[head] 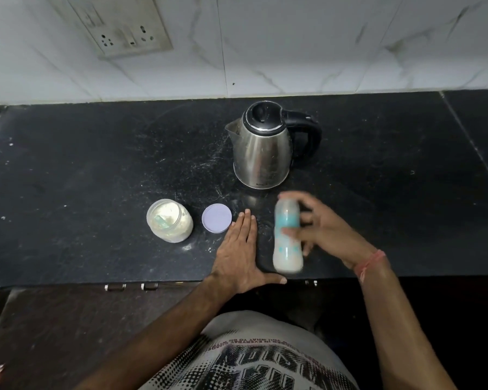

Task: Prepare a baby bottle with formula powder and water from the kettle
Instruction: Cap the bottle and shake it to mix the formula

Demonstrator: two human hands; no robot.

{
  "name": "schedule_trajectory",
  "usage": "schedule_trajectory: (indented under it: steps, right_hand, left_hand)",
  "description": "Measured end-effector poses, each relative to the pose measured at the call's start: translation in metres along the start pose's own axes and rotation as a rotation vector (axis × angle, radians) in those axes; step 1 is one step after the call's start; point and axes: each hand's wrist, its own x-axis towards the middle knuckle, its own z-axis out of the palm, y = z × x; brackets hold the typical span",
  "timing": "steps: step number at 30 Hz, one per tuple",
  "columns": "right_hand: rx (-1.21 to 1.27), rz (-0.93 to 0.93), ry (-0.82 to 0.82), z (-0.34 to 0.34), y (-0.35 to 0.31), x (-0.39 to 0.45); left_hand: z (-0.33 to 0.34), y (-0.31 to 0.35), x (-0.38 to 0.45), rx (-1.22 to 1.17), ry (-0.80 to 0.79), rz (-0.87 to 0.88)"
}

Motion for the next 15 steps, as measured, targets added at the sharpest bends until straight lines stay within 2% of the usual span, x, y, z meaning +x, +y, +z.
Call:
schedule_trajectory:
  steps: [2, 3, 5, 6, 9, 10, 13, 14, 15]
  right_hand:
    - [0.129, -0.030, 0.202, 0.000, 0.003, 0.001]
    - [0.145, -0.025, 0.196, 0.000, 0.003, -0.001]
    - [0.146, -0.028, -0.002, -0.005, 0.006, -0.001]
    - [0.182, -0.038, -0.039, -0.008, 0.007, -0.001]
    - [0.359, -0.047, 0.203, -0.016, 0.004, 0.006]
    - [0.338, -0.041, 0.216, -0.017, 0.004, 0.009]
    - [0.140, -0.013, -0.121, -0.017, 0.005, 0.008]
    - [0.119, -0.021, -0.141, -0.017, 0.007, 0.007]
    - [0.142, -0.028, -0.069, -0.013, 0.007, 0.007]
  left_hand:
    - [-0.002, 0.002, -0.001, -0.015, 0.012, -0.004]
    - [-0.001, 0.002, -0.002, -0.011, 0.009, -0.005]
    - [-0.002, 0.002, -0.002, -0.001, -0.008, -0.011]
    - [-0.002, 0.002, -0.003, 0.003, -0.013, -0.009]
    - [-0.004, 0.003, -0.003, 0.010, -0.009, -0.008]
    - [-0.004, 0.003, -0.002, 0.010, -0.009, -0.010]
    - [-0.004, 0.002, -0.003, 0.032, -0.020, 0.003]
    - [-0.004, 0.001, -0.003, 0.033, -0.025, 0.008]
    - [-0.004, 0.002, -0.003, 0.028, -0.023, 0.007]
